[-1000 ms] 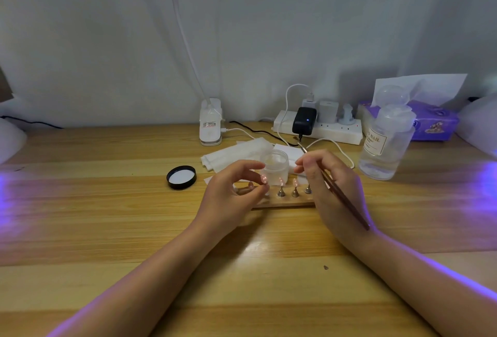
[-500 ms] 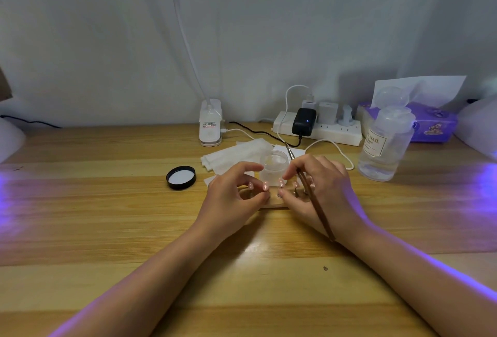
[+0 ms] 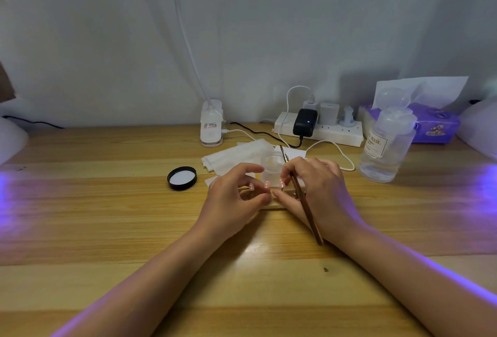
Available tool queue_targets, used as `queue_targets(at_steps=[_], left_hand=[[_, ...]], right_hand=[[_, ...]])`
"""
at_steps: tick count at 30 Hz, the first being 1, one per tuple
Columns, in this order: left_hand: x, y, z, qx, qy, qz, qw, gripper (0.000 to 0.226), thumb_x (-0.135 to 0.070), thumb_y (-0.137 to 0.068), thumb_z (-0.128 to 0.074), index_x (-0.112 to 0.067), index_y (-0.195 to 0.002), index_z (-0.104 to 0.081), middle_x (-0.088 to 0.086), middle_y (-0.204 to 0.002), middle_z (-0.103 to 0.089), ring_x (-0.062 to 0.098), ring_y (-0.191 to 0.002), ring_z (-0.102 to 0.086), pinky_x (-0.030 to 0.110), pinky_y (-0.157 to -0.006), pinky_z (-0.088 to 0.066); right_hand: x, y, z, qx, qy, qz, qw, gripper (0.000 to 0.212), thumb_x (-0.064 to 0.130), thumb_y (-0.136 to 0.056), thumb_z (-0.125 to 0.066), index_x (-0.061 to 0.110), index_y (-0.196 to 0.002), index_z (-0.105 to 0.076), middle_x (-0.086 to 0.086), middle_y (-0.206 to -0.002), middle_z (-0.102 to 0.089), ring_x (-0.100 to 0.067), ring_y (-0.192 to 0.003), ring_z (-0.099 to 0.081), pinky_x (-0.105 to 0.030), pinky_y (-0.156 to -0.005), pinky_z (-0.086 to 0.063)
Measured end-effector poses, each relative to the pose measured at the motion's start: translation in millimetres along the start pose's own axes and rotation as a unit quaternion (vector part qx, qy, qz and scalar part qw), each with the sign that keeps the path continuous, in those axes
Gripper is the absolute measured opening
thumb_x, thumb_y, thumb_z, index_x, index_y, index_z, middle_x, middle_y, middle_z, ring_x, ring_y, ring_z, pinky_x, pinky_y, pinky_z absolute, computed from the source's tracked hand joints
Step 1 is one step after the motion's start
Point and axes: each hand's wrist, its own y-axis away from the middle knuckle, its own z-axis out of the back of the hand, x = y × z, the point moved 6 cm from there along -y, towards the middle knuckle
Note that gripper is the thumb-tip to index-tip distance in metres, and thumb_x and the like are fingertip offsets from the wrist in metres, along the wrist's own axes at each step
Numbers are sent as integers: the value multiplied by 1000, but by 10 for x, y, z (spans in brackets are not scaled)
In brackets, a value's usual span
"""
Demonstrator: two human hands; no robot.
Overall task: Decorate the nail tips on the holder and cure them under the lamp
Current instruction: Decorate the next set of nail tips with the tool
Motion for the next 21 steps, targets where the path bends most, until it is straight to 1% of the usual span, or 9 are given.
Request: queue_targets(at_steps=[2,4,6,9,12,14,17,19,21], left_hand=[[-1,0,-3,1,3,0,1000,43,-16,-75,-74,-24,-112,-55,-15,-82,-67,1,-95,-59,23,-90,-40],[-4,2,-5,-1,5,-3,1000,41,-15,-75,-74,-23,-110,-56,-15,-81,-66,1,-93,-60,23,-89,-42],[-6,3,-3,-2,5,-6,1000,39,-14,-75,-74,-25,-107,-56,-15,-81,-66,-1,-92,-60,17,-85,-42],[-7,6,-3,-1,2,-7,1000,37,-13,-75,-74,-26,-104,-56,-16,-80,-65,-2,-91,-59,6,-79,-41],[-44,17,11,-8,-3,-18,1000,37,-11,-75,-74,-23,-105,-56,-15,-84,-63,3,-92,-60,7,-79,-43],[-90,31,32,-17,7,-32,999,37,-9,-75,-74,-22,-105,-56,-13,-91,-61,7,-96,-59,15,-84,-46],[-197,63,60,-32,-10,-70,997,32,-19,-76,-73,-26,-103,-57,-8,-102,-61,13,-104,-55,44,-95,-41],[-269,85,62,-37,-31,-104,993,26,-28,-75,-65,-25,-101,-62,-7,-102,-62,11,-104,-54,50,-96,-35],[-305,104,51,-35,-44,-119,991,25,-30,-76,-61,-24,-100,-67,-9,-101,-61,6,-102,-52,53,-99,-28]], right_hand=[[-2,3,4,-1,-2,4,1000,30,19,-65,-82,16,-83,-58,7,-69,-60,-14,-71,-59,-30,-83,-31],[8,12,11,-7,-1,14,1000,29,15,-65,-82,15,-83,-59,7,-70,-59,-14,-71,-59,-26,-85,-31],[33,18,10,-11,2,32,999,28,12,-65,-81,13,-83,-60,4,-70,-60,-16,-70,-60,-24,-85,-28],[60,28,20,-25,7,57,998,24,9,-66,-80,10,-82,-61,0,-70,-61,-18,-68,-60,-26,-86,-29],[72,37,52,-54,-14,70,996,13,16,-74,-71,11,-82,-61,1,-71,-61,-15,-70,-58,-26,-86,-30],[74,47,79,-68,-35,70,995,14,25,-78,-60,12,-82,-61,2,-72,-60,-11,-72,-53,-23,-82,-31],[71,61,121,-86,-88,66,990,16,26,-79,-59,11,-84,-59,3,-74,-60,-7,-72,-49,-22,-74,-36],[62,69,128,-86,-130,57,986,15,27,-80,-59,15,-89,-55,9,-77,-59,-5,-74,-51,-24,-73,-40],[50,75,117,-76,-164,50,982,17,29,-81,-59,22,-93,-49,12,-81,-58,-5,-75,-55,-30,-74,-45]])
